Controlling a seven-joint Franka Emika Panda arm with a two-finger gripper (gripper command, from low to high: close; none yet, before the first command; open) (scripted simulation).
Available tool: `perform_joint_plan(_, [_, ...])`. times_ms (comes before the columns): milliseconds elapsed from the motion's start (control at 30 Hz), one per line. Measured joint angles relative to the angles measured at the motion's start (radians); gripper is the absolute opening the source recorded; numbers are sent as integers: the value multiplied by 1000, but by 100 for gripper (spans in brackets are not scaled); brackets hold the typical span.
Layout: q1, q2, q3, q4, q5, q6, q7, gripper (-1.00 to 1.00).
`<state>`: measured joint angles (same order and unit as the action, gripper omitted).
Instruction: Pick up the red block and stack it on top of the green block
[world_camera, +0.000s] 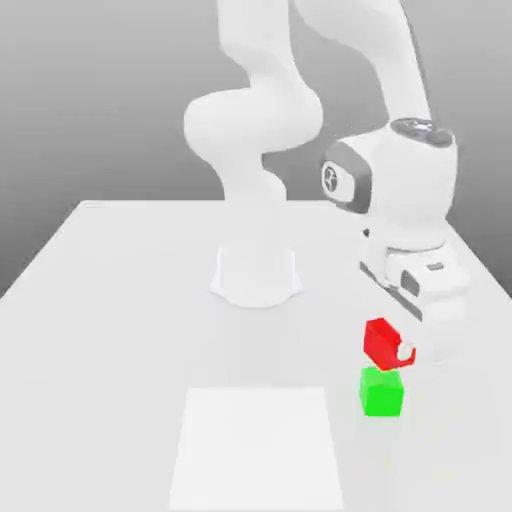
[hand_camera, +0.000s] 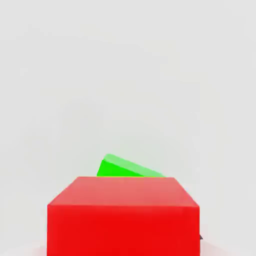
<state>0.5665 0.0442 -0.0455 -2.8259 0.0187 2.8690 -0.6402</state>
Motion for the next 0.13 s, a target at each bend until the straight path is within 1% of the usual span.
perform_joint_plan(33, [-1, 24, 0, 0, 0, 23, 0, 100])
perform_joint_plan(133, [-1, 24, 0, 0, 0, 23, 0, 100])
